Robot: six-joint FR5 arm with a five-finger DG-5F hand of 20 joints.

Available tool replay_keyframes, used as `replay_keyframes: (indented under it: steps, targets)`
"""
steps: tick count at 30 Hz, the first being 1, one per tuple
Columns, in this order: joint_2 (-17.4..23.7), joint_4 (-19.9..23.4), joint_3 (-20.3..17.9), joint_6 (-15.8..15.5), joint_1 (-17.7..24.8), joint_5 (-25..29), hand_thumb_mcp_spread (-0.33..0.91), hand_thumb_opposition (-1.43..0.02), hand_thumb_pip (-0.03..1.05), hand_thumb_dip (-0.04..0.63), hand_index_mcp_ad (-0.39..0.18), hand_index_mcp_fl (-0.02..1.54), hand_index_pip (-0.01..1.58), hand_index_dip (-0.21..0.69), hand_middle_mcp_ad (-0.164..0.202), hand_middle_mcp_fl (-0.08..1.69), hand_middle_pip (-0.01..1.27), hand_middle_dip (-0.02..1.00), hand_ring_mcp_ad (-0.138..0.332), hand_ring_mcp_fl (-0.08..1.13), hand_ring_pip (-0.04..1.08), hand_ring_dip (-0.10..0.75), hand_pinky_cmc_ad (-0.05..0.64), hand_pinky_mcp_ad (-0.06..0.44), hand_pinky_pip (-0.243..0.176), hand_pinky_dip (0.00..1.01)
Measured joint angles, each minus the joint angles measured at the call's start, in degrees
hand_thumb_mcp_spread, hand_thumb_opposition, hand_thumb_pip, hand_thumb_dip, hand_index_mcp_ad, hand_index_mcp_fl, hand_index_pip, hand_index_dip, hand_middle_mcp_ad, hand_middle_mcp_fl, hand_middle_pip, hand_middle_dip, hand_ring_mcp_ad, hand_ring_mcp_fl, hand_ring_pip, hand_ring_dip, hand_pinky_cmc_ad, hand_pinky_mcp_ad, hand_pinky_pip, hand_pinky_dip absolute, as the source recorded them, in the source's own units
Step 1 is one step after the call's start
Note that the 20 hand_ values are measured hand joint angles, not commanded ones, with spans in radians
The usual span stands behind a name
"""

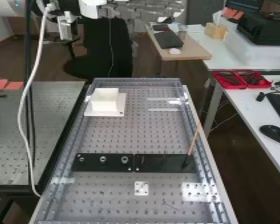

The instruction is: Grab the drill bit and place it in the clear container

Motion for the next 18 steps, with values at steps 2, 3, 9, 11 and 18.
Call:
replay_keyframes:
  steps: [2,3,9,11,18]
  targets:
    - [-0.7,1.2,-0.9,0.1,-0.1,0.8,0.00,0.00,0.00,0.009,-0.009,0.01,0.01,0.019,0.059,0.01,0.02,0.04,0.012,0.01,0.01,0.017,0.045,0.051,-0.010,0.02]
    - [-0.9,1.5,-1.2,0.2,-0.2,0.9,0.00,0.00,0.00,0.009,-0.014,0.01,0.01,0.019,0.052,0.01,0.02,0.04,0.002,0.01,0.01,0.017,0.049,0.035,-0.010,0.02]
    - [-3.0,4.0,-3.2,0.9,-0.6,2.8,0.13,-0.39,0.15,0.005,0.051,0.01,0.04,0.019,0.058,0.00,0.11,0.05,0.040,0.01,0.06,0.017,0.127,0.113,-0.012,0.19]
    - [-3.6,5.8,-4.1,1.4,-0.9,3.3,0.13,-0.49,0.15,0.005,0.059,0.01,0.05,0.019,0.070,0.01,0.12,0.05,0.093,0.01,0.07,0.017,0.201,0.166,-0.030,0.24]
    - [-6.6,10.2,-6.6,3.5,-2.0,4.7,0.13,-0.65,0.18,0.005,0.106,0.02,0.07,0.019,0.112,0.01,0.15,0.04,0.169,0.03,0.10,0.017,0.297,0.234,-0.066,0.34]
